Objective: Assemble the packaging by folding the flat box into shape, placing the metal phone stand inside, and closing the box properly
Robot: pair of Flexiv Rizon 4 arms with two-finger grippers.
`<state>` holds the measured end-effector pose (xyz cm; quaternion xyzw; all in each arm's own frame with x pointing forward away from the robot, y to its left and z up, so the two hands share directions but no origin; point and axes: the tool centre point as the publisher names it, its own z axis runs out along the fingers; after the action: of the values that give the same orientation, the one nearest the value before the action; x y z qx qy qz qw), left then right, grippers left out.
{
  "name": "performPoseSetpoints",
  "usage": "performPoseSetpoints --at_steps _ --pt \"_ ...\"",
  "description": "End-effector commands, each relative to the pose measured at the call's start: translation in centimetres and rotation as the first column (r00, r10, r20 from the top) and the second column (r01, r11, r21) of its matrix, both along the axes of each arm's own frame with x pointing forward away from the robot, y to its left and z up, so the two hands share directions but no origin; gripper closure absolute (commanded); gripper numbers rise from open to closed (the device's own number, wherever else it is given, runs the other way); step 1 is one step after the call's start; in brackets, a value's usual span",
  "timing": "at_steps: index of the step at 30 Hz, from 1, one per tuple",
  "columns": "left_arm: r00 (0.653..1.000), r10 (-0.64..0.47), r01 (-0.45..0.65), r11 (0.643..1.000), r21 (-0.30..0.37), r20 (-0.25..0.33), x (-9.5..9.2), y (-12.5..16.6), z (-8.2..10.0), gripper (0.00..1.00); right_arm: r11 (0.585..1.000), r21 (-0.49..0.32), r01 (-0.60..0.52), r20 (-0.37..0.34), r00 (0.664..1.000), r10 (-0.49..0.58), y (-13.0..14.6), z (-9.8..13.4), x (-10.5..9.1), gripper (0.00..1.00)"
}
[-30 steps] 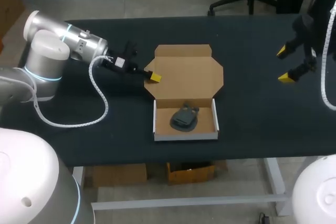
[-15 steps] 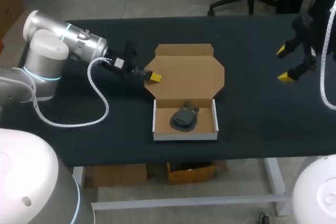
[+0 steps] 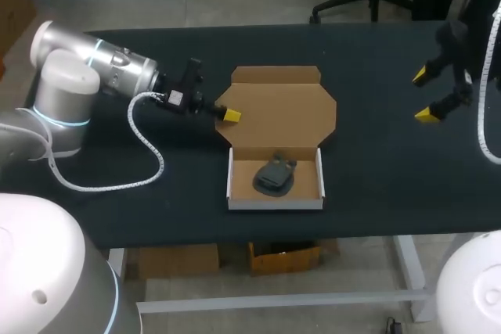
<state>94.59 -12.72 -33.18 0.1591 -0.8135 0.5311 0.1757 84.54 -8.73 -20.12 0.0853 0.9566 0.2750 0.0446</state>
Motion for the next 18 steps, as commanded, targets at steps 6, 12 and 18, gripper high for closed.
performPoseSetpoints --at_steps 6,12,18 --pt "0.996 0.002 -0.002 1.0 0.0 0.09 -1.5 -0.1 0.6 1.0 1.0 -0.001 0.001 0.004 1.0 -0.001 0.0 0.3 -0.3 0.0" --pt "0.996 0.002 -0.002 1.0 0.0 0.09 -1.5 -0.1 0.6 1.0 1.0 -0.001 -0.002 0.011 1.0 0.002 0.0 0.6 -0.3 0.0" --pt "0.996 0.002 -0.002 1.0 0.0 0.09 -1.5 -0.1 0.6 1.0 1.0 0.007 -0.028 0.019 0.999 0.028 0.0 1.3 0.0 0.0"
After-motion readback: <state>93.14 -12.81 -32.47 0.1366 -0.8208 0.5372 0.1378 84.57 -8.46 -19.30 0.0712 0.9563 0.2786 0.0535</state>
